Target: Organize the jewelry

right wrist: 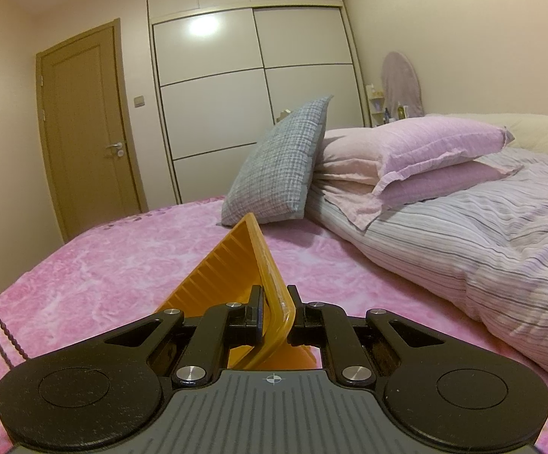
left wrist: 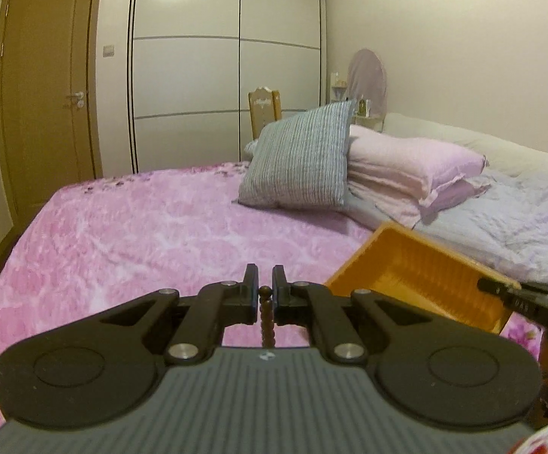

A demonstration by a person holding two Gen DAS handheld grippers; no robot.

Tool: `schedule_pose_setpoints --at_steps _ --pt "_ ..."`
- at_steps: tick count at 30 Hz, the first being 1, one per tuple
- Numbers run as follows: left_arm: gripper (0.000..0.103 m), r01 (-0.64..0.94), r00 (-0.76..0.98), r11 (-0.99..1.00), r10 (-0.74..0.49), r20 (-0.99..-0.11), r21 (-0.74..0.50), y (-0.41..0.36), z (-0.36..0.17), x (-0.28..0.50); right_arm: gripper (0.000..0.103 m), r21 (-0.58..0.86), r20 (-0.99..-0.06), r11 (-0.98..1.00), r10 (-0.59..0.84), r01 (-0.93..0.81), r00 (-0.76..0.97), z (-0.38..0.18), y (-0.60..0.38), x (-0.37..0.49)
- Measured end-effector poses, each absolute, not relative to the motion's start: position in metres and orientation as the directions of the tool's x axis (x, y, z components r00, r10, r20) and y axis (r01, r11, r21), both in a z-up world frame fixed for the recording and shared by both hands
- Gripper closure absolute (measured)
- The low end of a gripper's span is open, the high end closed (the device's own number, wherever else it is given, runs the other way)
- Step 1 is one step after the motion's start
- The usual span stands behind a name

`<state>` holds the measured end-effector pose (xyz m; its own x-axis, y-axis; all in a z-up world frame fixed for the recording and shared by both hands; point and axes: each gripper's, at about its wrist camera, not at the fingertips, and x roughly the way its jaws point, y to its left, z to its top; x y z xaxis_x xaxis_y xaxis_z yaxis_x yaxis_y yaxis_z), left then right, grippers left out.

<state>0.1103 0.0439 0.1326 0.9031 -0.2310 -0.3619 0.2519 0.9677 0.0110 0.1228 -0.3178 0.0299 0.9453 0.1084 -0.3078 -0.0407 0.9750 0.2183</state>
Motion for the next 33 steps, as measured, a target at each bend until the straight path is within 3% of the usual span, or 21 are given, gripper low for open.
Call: schedule_pose_setpoints --at_steps 14,33 --pt "0.097 0.291 0.922 0.957 -0.275 -0.273 0.017 0.035 0.175 0.113 0.092 0.219 -0.304 0.975 0.114 -0.047 0.946 0.031 -0.314 0.125" --pt "0.097 0.526 0.785 0.848 -0.512 -0.349 -0.061 -0.073 0.145 0.146 0.092 0.232 -0.300 0.971 0.121 -0.051 0.946 0.029 -0.315 0.125"
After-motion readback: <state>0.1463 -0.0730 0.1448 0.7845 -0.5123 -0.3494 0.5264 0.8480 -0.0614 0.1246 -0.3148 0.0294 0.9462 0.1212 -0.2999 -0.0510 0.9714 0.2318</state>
